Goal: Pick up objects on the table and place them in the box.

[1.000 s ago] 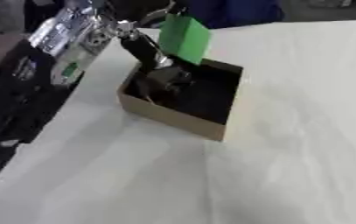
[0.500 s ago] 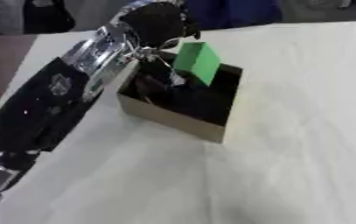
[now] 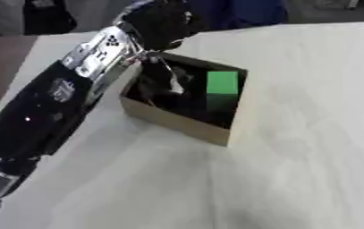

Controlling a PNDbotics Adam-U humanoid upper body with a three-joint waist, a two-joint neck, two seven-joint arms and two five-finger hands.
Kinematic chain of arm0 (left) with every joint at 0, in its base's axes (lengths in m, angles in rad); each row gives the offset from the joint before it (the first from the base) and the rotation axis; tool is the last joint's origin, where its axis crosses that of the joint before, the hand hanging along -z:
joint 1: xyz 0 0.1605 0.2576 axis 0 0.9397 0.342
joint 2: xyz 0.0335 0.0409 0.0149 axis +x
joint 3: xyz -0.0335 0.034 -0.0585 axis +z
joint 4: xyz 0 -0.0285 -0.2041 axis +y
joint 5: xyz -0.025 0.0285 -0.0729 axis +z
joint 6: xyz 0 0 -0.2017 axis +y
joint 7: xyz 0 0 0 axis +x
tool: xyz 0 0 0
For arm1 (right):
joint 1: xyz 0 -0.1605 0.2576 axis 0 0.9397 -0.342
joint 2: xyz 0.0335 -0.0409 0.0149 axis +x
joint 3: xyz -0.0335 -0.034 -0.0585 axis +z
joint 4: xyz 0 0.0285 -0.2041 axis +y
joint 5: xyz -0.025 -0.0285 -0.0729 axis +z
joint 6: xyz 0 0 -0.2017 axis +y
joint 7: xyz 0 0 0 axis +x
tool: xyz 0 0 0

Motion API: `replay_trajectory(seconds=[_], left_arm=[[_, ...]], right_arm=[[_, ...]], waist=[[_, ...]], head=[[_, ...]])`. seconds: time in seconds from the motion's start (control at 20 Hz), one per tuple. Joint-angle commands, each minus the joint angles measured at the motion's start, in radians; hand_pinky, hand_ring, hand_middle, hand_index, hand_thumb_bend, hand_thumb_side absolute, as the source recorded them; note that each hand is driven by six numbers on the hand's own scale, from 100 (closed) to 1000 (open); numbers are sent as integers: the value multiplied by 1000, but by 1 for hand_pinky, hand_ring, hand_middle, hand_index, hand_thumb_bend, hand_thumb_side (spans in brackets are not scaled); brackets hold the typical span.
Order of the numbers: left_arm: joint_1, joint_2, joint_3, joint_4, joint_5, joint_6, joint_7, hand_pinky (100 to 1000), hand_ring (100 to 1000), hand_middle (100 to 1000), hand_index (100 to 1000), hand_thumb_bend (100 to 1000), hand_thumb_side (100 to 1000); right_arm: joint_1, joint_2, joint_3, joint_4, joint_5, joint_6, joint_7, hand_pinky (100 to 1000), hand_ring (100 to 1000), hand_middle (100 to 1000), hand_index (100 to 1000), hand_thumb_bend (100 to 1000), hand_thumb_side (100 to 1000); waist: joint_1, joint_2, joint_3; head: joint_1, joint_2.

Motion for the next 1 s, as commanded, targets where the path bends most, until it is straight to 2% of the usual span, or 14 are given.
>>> replay_trajectory(seconds=[0.05, 0.1, 0.15, 0.2, 0.3, 0.4, 0.5, 0.55, 0.6, 0.65, 0.8, 0.85, 0.95, 1.0], left_arm=[[-9, 25, 36, -74, 20, 45, 46, 893, 887, 767, 879, 560, 673], [-3, 29, 51, -112, 41, 85, 79, 852, 854, 732, 850, 448, 675], [7, 36, 68, -164, 80, 139, 123, 823, 832, 714, 850, 413, 699], [19, 43, 85, -220, 132, 194, 168, 780, 794, 684, 848, 315, 769], [51, 65, 121, -349, 275, 321, 277, 722, 742, 638, 840, 222, 822], [92, 101, 142, -474, 415, 416, 373, 712, 732, 648, 854, 198, 859], [147, 143, 166, -587, 544, 477, 460, 696, 716, 649, 859, 174, 910], [172, 159, 179, -612, 610, 493, 516, 632, 664, 636, 858, 184, 935], [196, 175, 191, -624, 683, 496, 590, 579, 624, 637, 875, 219, 949], [228, 191, 205, -630, 765, 487, 684, 569, 618, 634, 878, 239, 965], [338, 239, 234, -635, 984, 406, 935, 600, 633, 642, 889, 247, 1000], [381, 249, 240, -636, 1033, 365, 992, 615, 641, 643, 894, 250, 1000], [478, 250, 258, -636, 1119, 258, 1079, 618, 639, 639, 924, 254, 1000], [514, 248, 267, -636, 1150, 211, 1110, 618, 639, 639, 924, 254, 1000]], right_arm=[[-12, -6, -10, -21, -2, 2, -5, 970, 829, 765, 864, 293, 579], [-11, -7, -11, -21, -2, 3, -6, 970, 829, 765, 864, 294, 578], [-10, -9, -12, -22, -3, 3, -8, 970, 829, 765, 863, 293, 578], [-9, -10, -13, -22, -3, 4, -10, 970, 829, 765, 863, 293, 578], [-6, -14, -15, -22, -5, 6, -15, 969, 829, 765, 863, 291, 577], [-4, -19, -16, -22, -8, 6, -20, 970, 829, 765, 863, 292, 579], [-3, -22, -18, -22, -15, 5, -28, 971, 829, 766, 863, 280, 598], [-2, -23, -18, -22, -21, 4, -34, 970, 830, 767, 863, 269, 608], [-2, -24, -18, -23, -29, 2, -39, 969, 831, 769, 863, 255, 625], [-1, -27, -18, -23, -41, -4, -46, 968, 831, 772, 864, 240, 642], [2, -39, -16, -23, -97, -30, -65, 961, 832, 793, 872, 164, 742], [2, -45, -14, -24, -126, -45, -72, 960, 834, 805, 876, 115, 788], [4, -60, -10, -24, -193, -83, -85, 959, 839, 821, 881, 100, 883], [6, -67, -9, -21, -224, -100, -89, 959, 839, 821, 881, 100, 883]], waist=[[-6, -32, 3], [-7, -33, 6], [-8, -33, 8], [-8, -34, 10], [-9, -34, 16], [-10, -35, 21], [-12, -37, 27], [-14, -38, 30], [-15, -39, 33], [-17, -39, 36], [-21, -36, 43], [-22, -34, 43], [-24, -28, 45], [-26, -27, 45]], head=[[-3, -6], [-5, -5], [-7, -5], [-9, -4], [-16, -2], [-23, 0], [-29, 1], [-31, 2], [-33, 3], [-35, 3], [-41, 1], [-41, 0], [-42, -3], [-42, -4]])
